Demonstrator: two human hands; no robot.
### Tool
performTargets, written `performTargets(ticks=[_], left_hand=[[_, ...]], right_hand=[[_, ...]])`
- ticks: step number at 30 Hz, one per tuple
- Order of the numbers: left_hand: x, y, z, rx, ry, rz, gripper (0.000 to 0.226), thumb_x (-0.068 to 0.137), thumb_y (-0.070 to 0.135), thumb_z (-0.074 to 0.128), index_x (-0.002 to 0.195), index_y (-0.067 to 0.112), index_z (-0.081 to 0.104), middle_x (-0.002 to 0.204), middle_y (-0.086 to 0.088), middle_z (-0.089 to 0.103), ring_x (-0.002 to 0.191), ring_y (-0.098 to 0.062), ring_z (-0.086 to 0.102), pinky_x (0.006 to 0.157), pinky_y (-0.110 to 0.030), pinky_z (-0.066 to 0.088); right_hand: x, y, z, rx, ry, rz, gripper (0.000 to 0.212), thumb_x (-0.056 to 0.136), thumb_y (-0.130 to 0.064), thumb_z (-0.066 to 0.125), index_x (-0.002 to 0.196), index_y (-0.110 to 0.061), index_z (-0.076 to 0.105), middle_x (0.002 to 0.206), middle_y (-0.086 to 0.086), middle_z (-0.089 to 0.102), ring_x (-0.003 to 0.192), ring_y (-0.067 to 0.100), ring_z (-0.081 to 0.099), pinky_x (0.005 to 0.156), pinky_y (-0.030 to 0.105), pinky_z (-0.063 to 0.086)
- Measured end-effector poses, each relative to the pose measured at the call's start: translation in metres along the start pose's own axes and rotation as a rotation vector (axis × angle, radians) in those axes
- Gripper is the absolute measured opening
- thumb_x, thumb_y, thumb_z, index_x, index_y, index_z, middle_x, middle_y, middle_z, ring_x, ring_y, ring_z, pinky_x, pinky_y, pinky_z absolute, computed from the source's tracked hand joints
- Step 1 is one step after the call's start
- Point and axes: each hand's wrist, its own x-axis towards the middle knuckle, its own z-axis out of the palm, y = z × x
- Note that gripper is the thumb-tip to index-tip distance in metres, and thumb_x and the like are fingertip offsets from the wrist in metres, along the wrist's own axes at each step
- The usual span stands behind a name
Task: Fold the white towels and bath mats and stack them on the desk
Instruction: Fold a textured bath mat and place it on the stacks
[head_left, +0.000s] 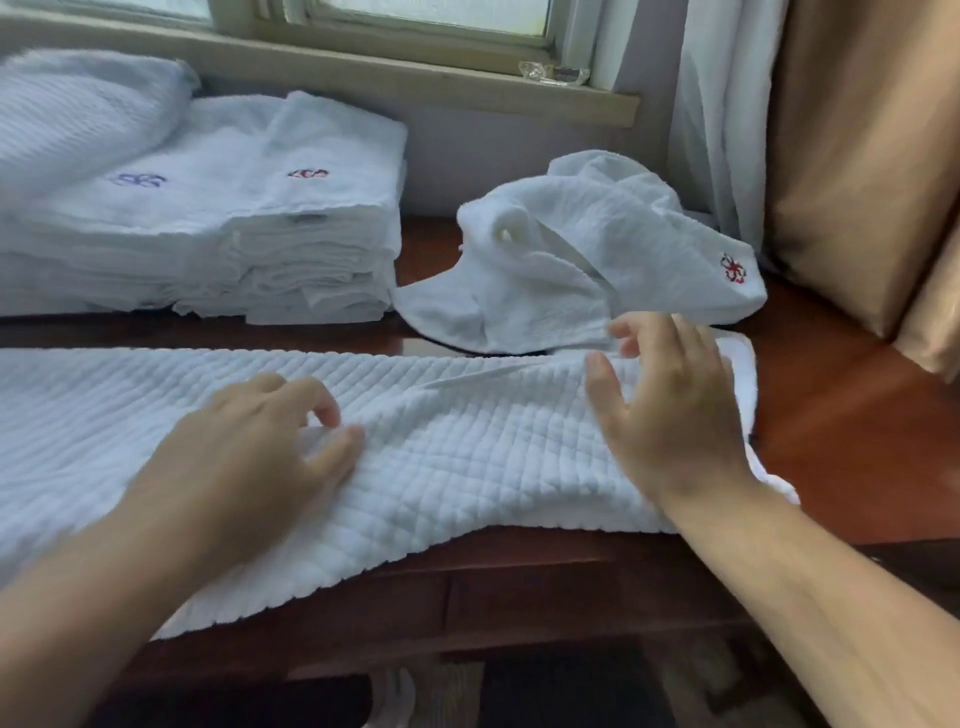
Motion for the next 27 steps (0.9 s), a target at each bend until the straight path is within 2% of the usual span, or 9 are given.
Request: performTargets(ticks=[3, 6, 9, 13, 16, 18, 20, 23, 27], left_hand=[[0.010, 0.005, 0.002, -0.177, -0.062, -0.010, 0.020, 0.090, 0.060, 0.045, 0.091, 0.043, 0.056, 0.094, 0.020, 0.056, 0.084, 0.002, 0.053, 0.064, -0.023, 0.038], [0.018, -0.009, -0.006, -0.436, -0.095, -0.091, 0.013, 0.100, 0.038, 0.049, 0.101, 0.039, 0.062, 0.098, 0.015, 0.063, 0.085, -0.001, 0.058, 0.067, -0.023, 0.042], [0.004, -0.036, -0.026, -0.509, -0.030, -0.058, 0.014, 0.099, 0.034, 0.050, 0.106, 0.040, 0.060, 0.097, 0.016, 0.064, 0.087, 0.004, 0.059, 0.070, -0.023, 0.044], [-0.033, -0.090, -0.045, -0.143, 0.004, -0.018, 0.020, 0.091, 0.057, 0.043, 0.095, 0.042, 0.054, 0.090, 0.021, 0.057, 0.085, 0.007, 0.053, 0.067, -0.022, 0.040], [-0.051, -0.122, -0.048, 0.088, 0.050, -0.056, 0.027, 0.093, 0.058, 0.035, 0.090, 0.036, 0.051, 0.090, 0.018, 0.051, 0.086, -0.002, 0.047, 0.079, -0.032, 0.037], [-0.054, -0.134, -0.048, 0.011, 0.100, -0.084, 0.028, 0.097, 0.052, 0.035, 0.085, 0.032, 0.051, 0.087, 0.015, 0.051, 0.085, -0.005, 0.048, 0.079, -0.034, 0.035], [-0.050, -0.141, -0.049, -0.118, 0.144, -0.089, 0.029, 0.098, 0.044, 0.038, 0.077, 0.028, 0.051, 0.080, 0.011, 0.054, 0.080, -0.004, 0.049, 0.072, -0.032, 0.034], [-0.049, -0.152, -0.054, -0.182, 0.210, -0.077, 0.032, 0.100, 0.038, 0.041, 0.074, 0.024, 0.051, 0.074, 0.008, 0.055, 0.074, -0.006, 0.051, 0.063, -0.029, 0.033], [-0.070, -0.176, -0.055, -0.047, 0.198, -0.046, 0.034, 0.096, 0.053, 0.031, 0.078, 0.029, 0.048, 0.079, 0.013, 0.053, 0.077, -0.005, 0.049, 0.065, -0.026, 0.038]], right_hand=[[0.012, -0.085, 0.023, 0.500, -0.051, -0.008, 0.028, 0.097, -0.041, 0.046, 0.109, -0.019, 0.057, 0.090, -0.008, 0.062, 0.084, 0.007, 0.059, 0.070, 0.023, 0.049], [0.023, -0.143, 0.053, 0.859, -0.187, 0.302, 0.024, 0.100, -0.042, 0.044, 0.094, -0.023, 0.056, 0.078, -0.008, 0.063, 0.075, 0.008, 0.062, 0.070, 0.032, 0.054], [0.019, -0.146, 0.078, 0.882, -0.393, 0.462, 0.033, 0.100, -0.038, 0.046, 0.090, -0.011, 0.061, 0.075, -0.002, 0.064, 0.074, 0.018, 0.062, 0.073, 0.042, 0.055], [0.011, -0.139, 0.091, 0.759, -0.517, 0.189, 0.031, 0.092, -0.047, 0.049, 0.078, -0.024, 0.064, 0.070, -0.013, 0.063, 0.068, 0.001, 0.057, 0.064, 0.023, 0.043], [0.007, -0.156, 0.093, 0.447, -0.570, -0.259, 0.044, 0.095, -0.063, 0.035, 0.092, -0.034, 0.068, 0.093, -0.018, 0.062, 0.095, 0.004, 0.052, 0.086, 0.031, 0.040], [0.003, -0.183, 0.095, 0.322, -0.713, -0.516, 0.068, 0.091, -0.077, 0.019, 0.112, -0.036, 0.068, 0.112, -0.016, 0.061, 0.112, 0.007, 0.049, 0.097, 0.034, 0.039], [0.002, -0.212, 0.100, 0.371, -0.802, -0.513, 0.071, 0.089, -0.081, 0.021, 0.113, -0.033, 0.067, 0.109, -0.015, 0.061, 0.105, 0.005, 0.051, 0.092, 0.033, 0.044], [0.003, -0.234, 0.110, 0.361, -0.787, -0.510, 0.052, 0.090, -0.077, 0.031, 0.088, -0.033, 0.058, 0.090, -0.014, 0.055, 0.082, 0.004, 0.052, 0.074, 0.029, 0.046], [0.000, -0.235, 0.111, 0.277, -0.841, -0.718, 0.049, 0.080, -0.083, 0.025, 0.075, -0.036, 0.038, 0.081, -0.017, 0.047, 0.070, 0.001, 0.046, 0.061, 0.024, 0.035]])
